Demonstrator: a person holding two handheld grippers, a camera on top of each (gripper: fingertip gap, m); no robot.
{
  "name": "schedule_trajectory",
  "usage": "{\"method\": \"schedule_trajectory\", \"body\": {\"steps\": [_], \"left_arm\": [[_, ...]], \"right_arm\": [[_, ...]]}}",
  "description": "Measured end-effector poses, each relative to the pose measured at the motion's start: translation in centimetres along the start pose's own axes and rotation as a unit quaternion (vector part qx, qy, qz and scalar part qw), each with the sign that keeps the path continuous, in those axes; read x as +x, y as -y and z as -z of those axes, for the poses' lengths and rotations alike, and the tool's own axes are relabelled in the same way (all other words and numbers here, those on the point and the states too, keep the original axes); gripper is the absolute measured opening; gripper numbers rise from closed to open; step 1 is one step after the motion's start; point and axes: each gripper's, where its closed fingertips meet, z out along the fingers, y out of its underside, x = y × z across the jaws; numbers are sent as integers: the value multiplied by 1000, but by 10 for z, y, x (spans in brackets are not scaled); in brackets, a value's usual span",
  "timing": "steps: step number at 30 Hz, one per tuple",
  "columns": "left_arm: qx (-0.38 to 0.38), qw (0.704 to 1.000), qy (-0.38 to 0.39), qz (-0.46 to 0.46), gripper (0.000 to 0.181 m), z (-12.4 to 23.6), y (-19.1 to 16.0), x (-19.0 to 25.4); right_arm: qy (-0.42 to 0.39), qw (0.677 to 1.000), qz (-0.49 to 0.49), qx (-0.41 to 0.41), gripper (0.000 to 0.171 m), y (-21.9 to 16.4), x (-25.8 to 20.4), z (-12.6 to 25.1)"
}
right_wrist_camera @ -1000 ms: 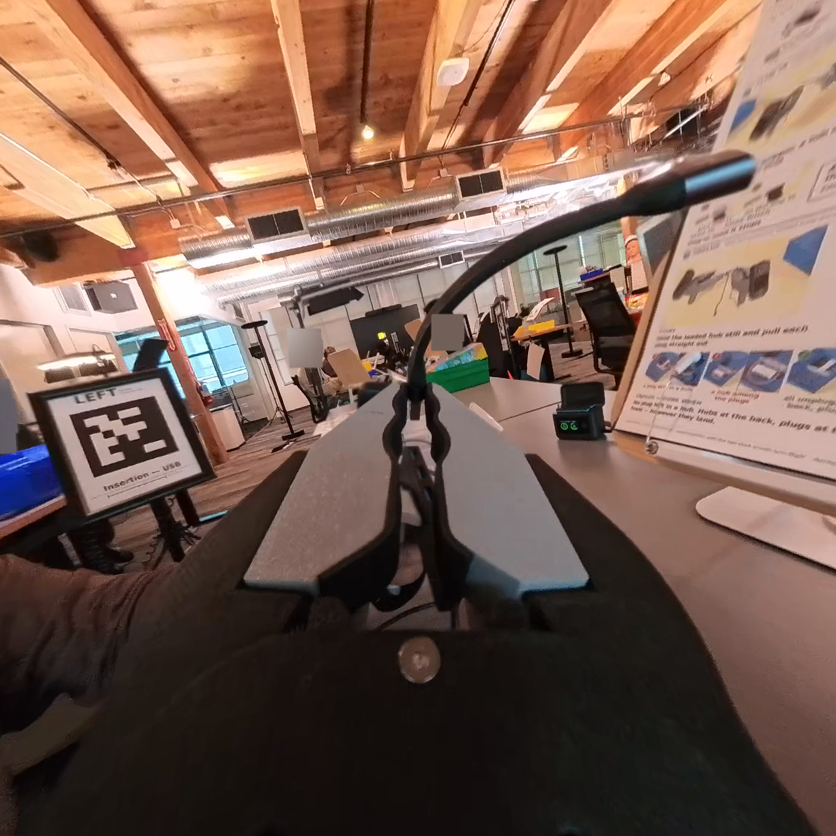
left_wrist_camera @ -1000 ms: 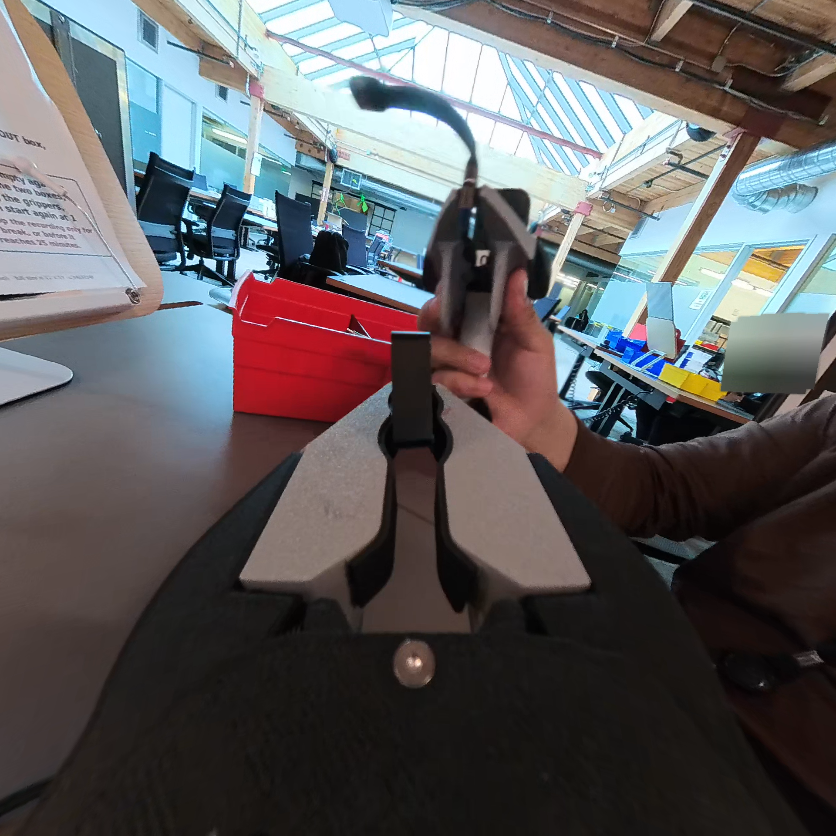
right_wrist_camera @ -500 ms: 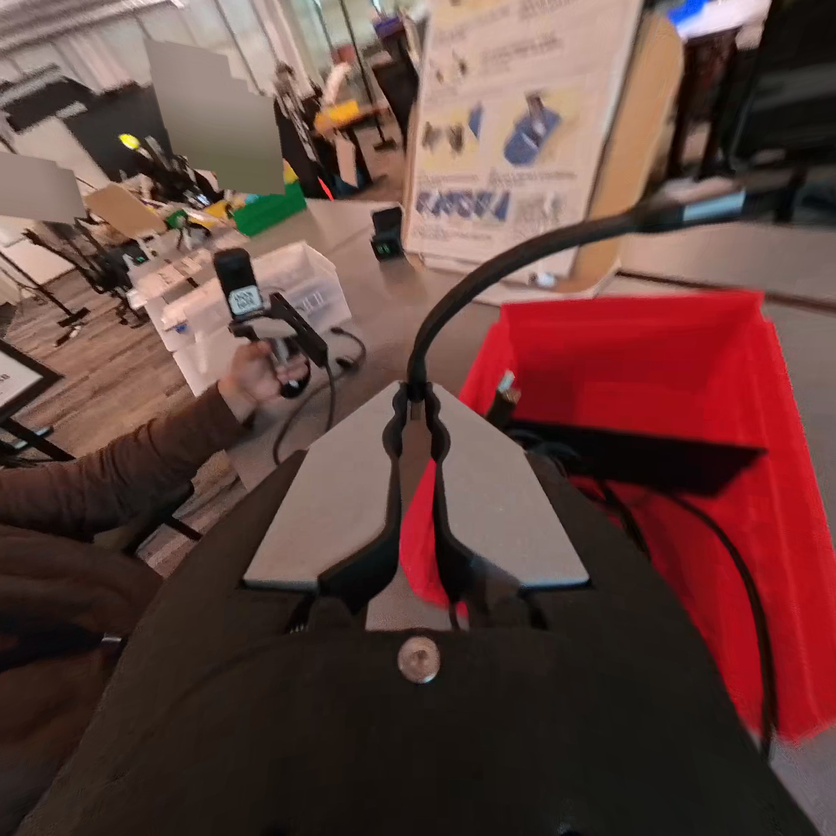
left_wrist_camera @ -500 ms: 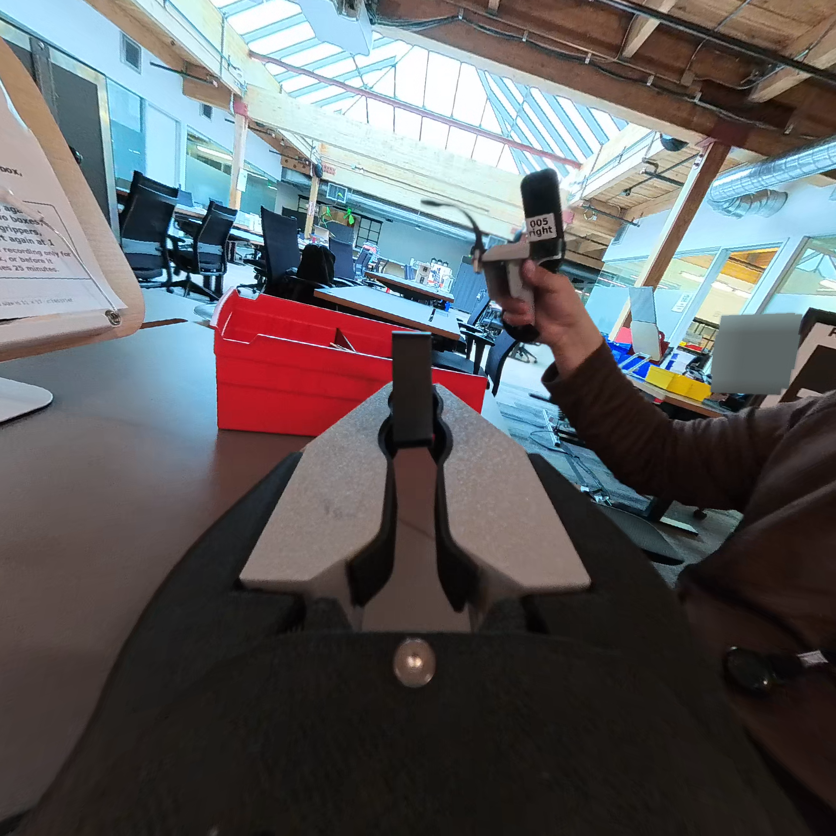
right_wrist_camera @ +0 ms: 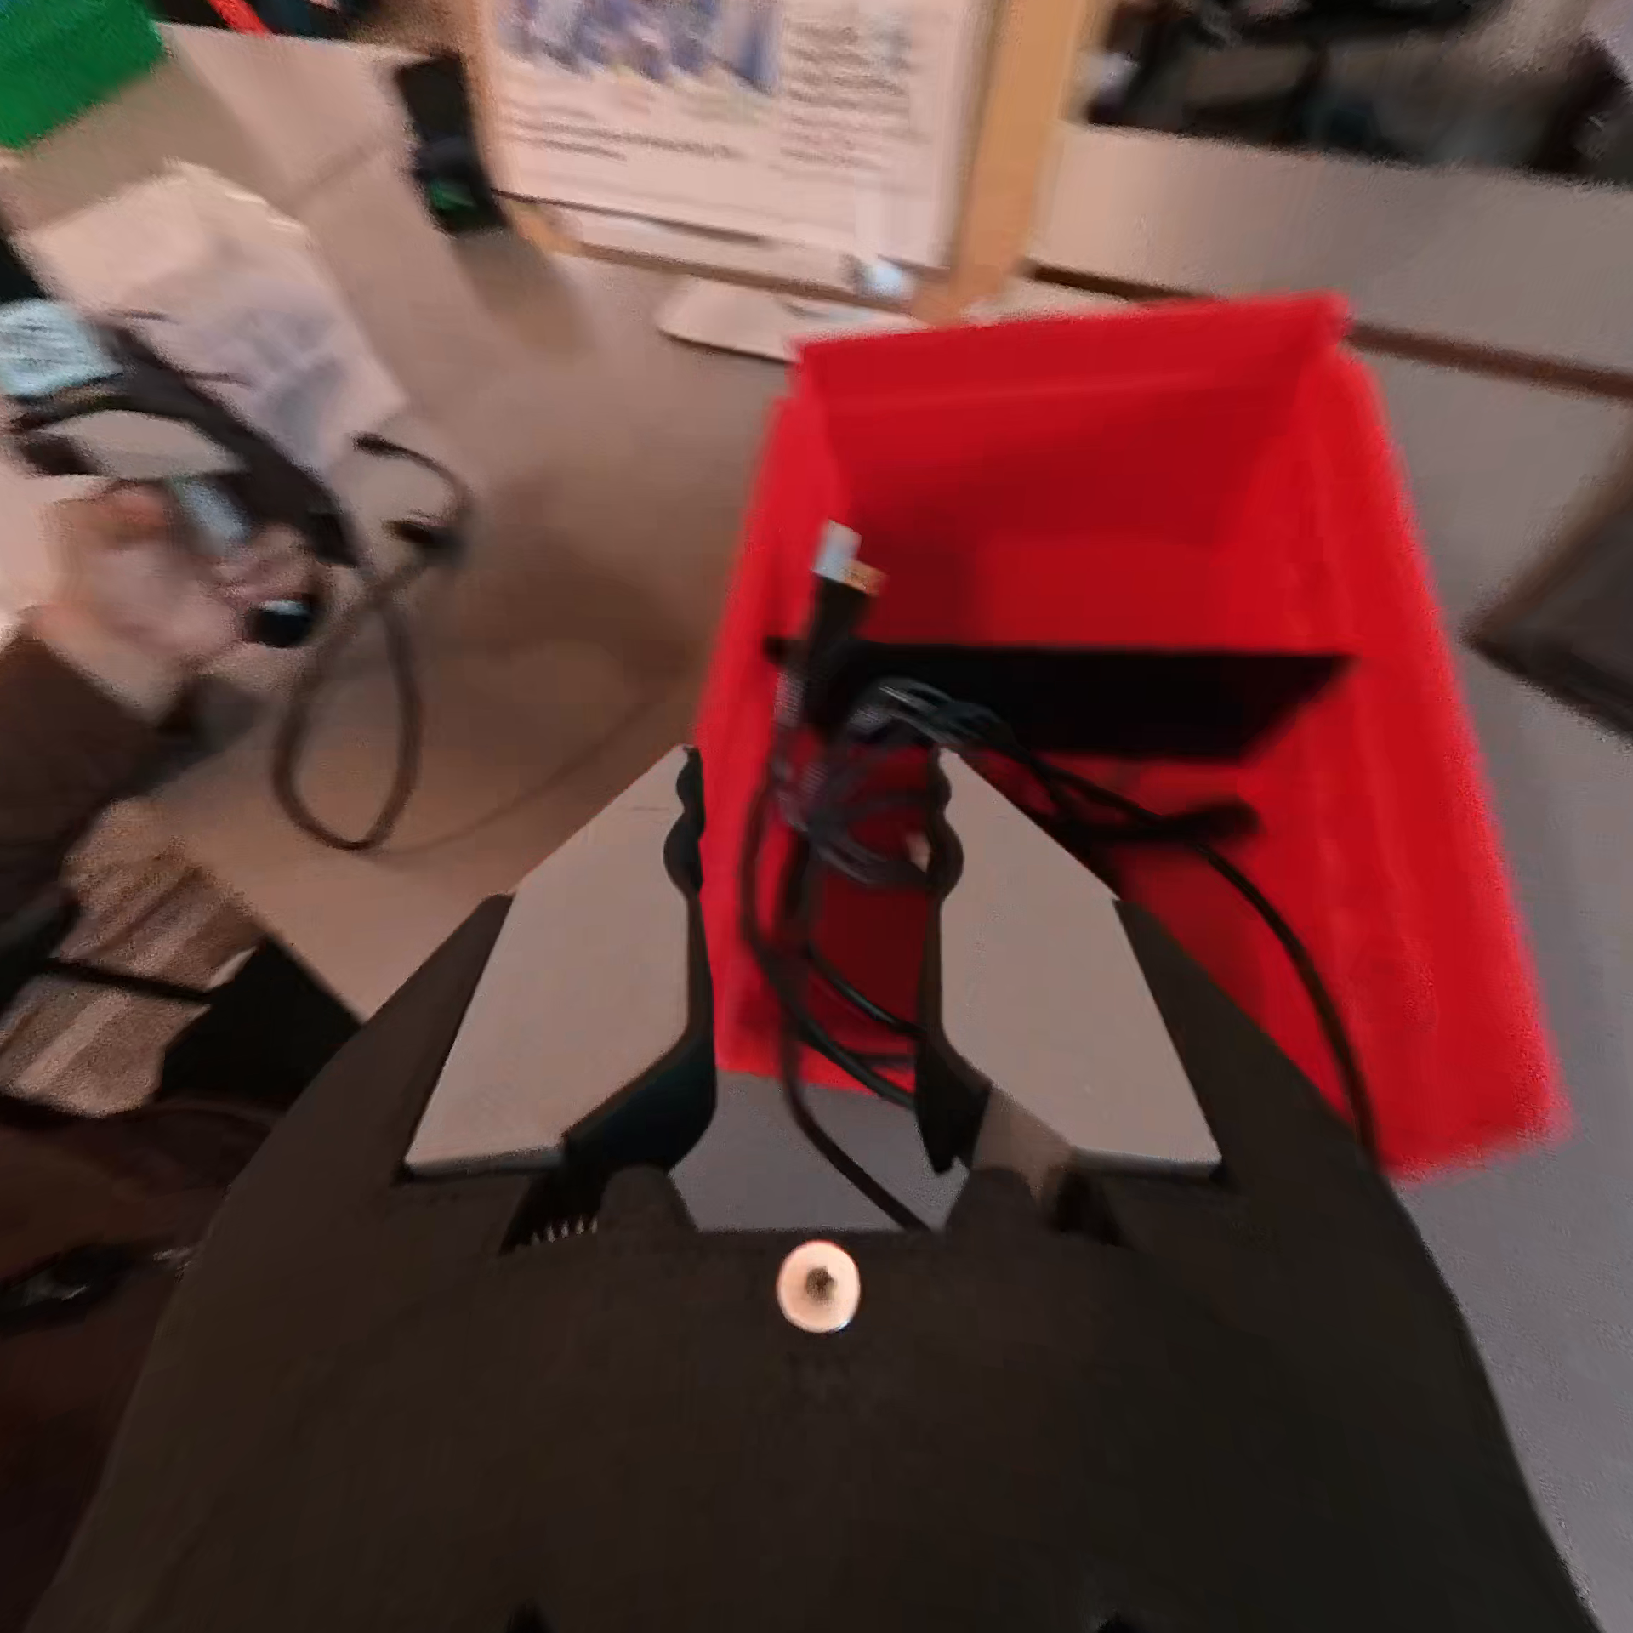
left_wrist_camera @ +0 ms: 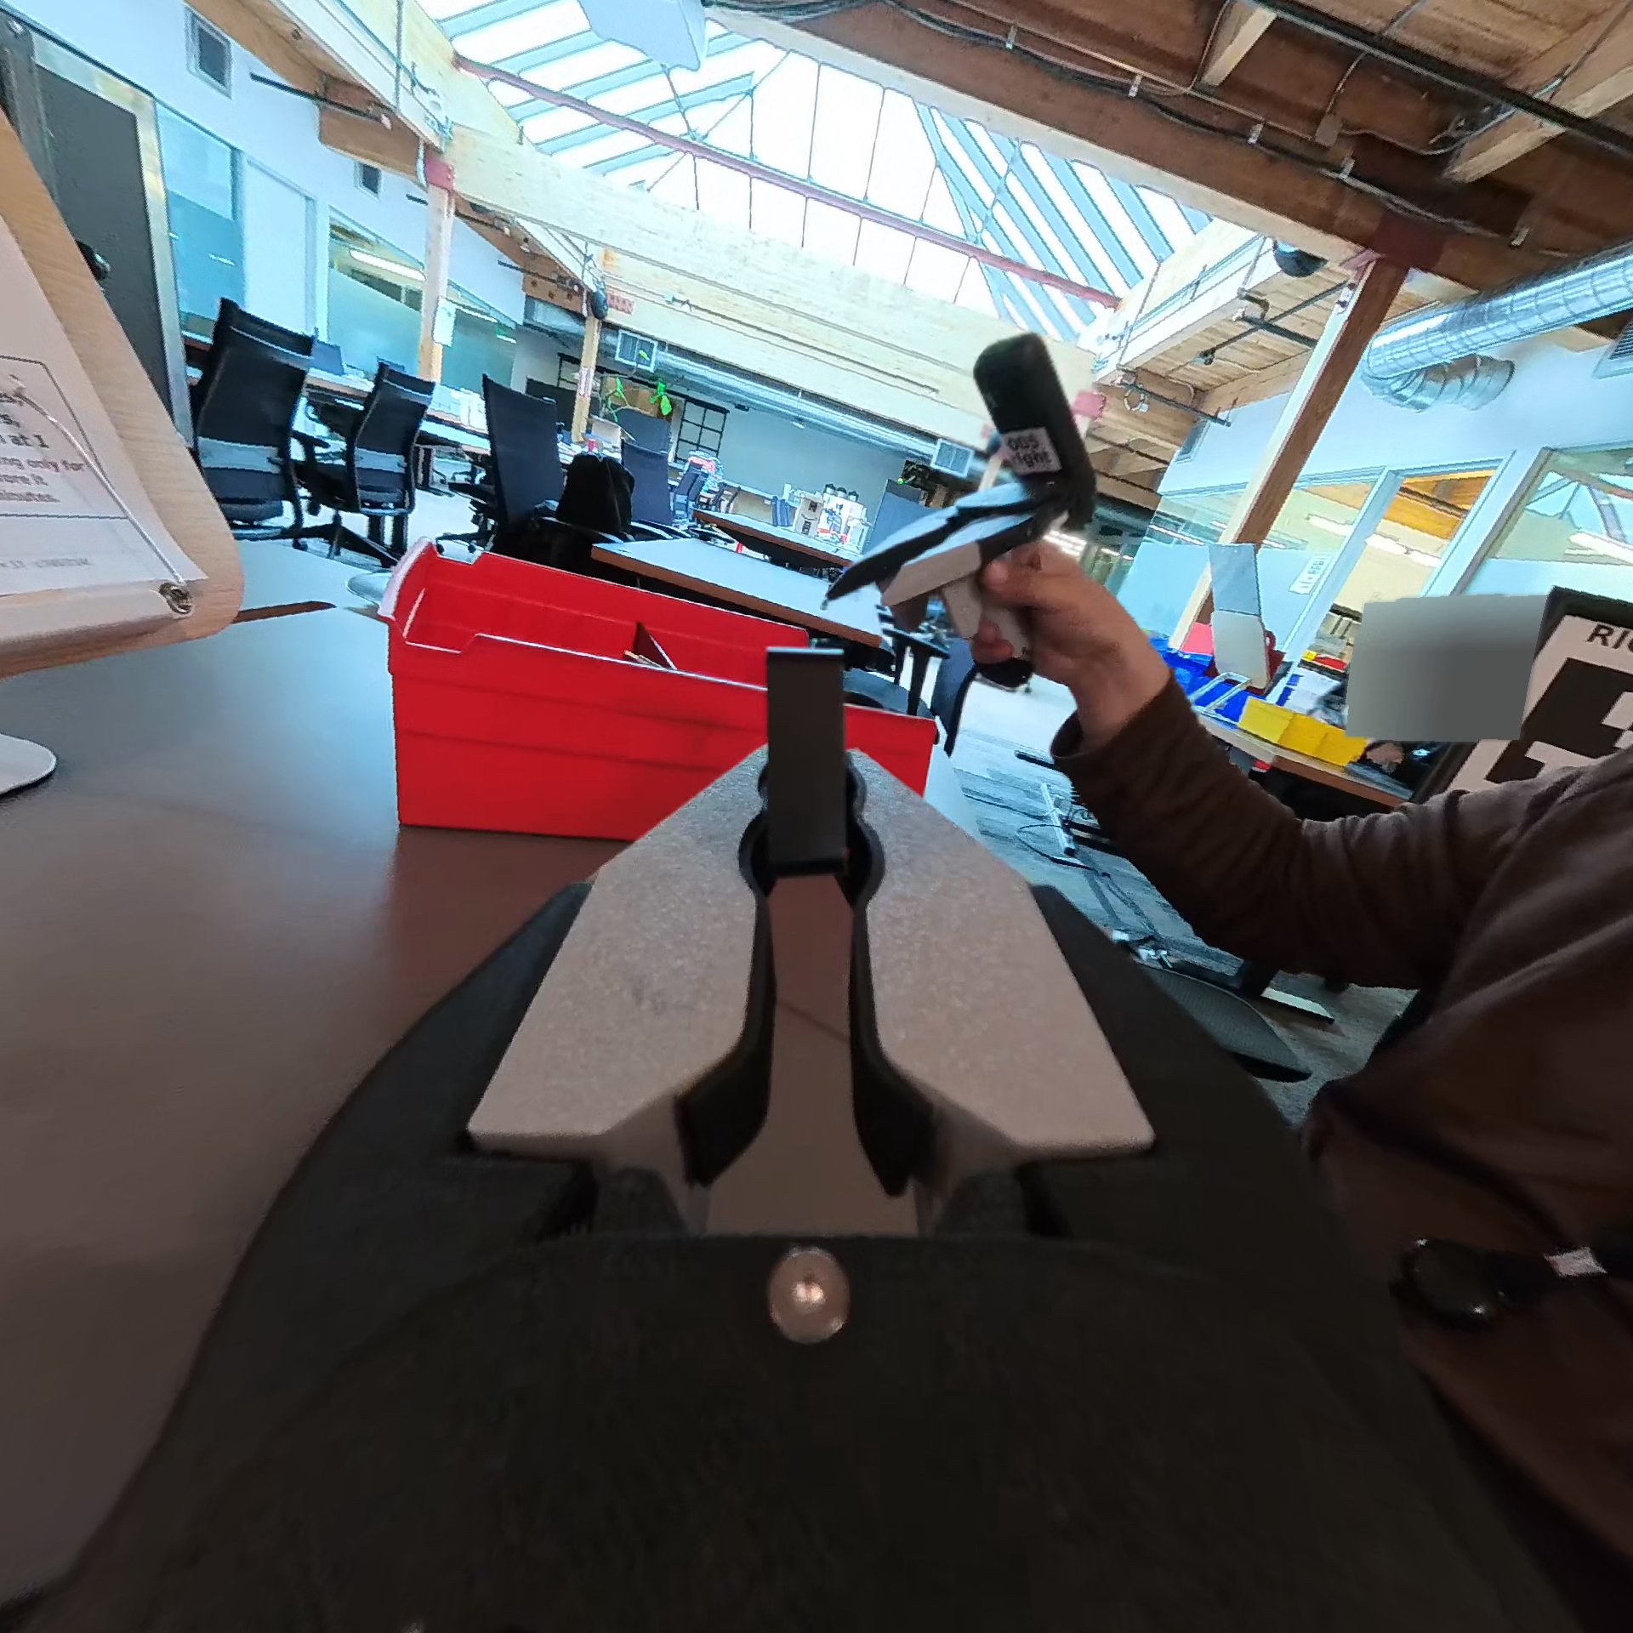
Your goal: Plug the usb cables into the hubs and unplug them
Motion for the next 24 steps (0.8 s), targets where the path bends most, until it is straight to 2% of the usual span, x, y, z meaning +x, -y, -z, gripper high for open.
{"method": "schedule_trajectory", "body": {"steps": [3, 6, 10, 12, 14, 18, 24], "left_arm": [[-7, 1000, -24, 8, 8, -4, -3, 7], [-18, 999, -51, 4, 9, -7, -7, 17], [-28, 995, -91, 0, 9, -10, -10, 31], [-37, 995, -90, 1, 9, -12, -13, 31], [-42, 996, -77, 7, 10, -12, -15, 26], [-20, 997, -52, 48, 19, -8, -7, 12], [14, 999, 8, 36, 45, 1, 7, -6]], "right_arm": [[130, 991, 34, 11, 53, 14, -73, -22], [233, 970, 68, -22, 59, 9, -139, -55], [273, 954, 109, -56, 59, 1, -186, -108], [282, 949, 120, -78, 52, -3, -198, -129], [281, 945, 140, -91, 11, -6, -202, -142], [281, 946, 145, -74, 7, 8, -200, -141], [208, 961, 181, -18, 8, 53, -170, -108]]}}
